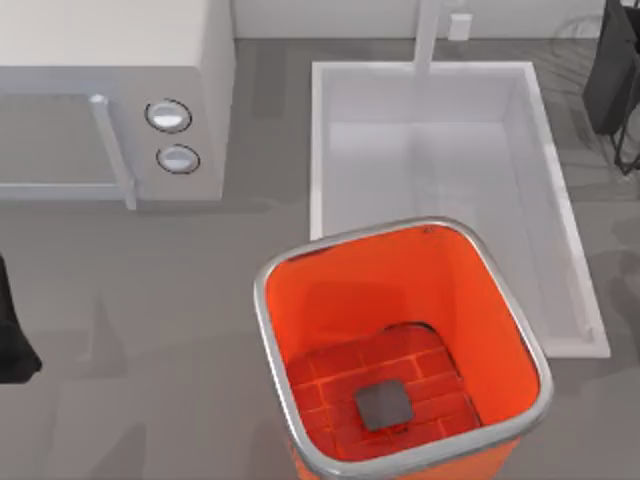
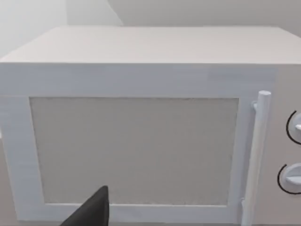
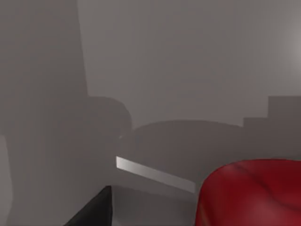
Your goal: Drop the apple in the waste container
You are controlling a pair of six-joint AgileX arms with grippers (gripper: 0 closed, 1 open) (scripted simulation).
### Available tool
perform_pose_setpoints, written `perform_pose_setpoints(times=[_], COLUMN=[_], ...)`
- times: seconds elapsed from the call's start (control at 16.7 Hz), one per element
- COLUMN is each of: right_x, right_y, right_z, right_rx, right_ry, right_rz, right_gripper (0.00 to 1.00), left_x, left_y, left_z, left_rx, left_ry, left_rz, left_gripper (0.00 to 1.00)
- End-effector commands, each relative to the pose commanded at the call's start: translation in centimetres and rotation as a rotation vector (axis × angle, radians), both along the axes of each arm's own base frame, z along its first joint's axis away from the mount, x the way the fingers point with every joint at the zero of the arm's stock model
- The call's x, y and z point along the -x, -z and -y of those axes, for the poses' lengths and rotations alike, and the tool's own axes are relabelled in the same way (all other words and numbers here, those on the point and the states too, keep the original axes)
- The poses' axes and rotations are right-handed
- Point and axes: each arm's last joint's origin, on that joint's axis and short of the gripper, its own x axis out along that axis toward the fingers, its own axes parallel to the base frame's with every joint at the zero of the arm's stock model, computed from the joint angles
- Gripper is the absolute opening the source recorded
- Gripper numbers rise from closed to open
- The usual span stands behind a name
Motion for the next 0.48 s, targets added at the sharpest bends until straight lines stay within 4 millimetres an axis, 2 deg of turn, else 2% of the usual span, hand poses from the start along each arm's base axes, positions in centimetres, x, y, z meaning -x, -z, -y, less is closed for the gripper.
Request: perform_pose_setpoints(times=[0.48], right_x=[0.00], right_y=[0.00], right_z=[0.00], right_rx=[0.000], right_ry=[0.000], right_rz=[0.000], right_gripper=[0.40], left_x=[0.00], left_y=[0.00], left_z=[0.00], left_rx=[0.000], left_ry=[0.000], left_rz=[0.000], left_gripper=[1.00])
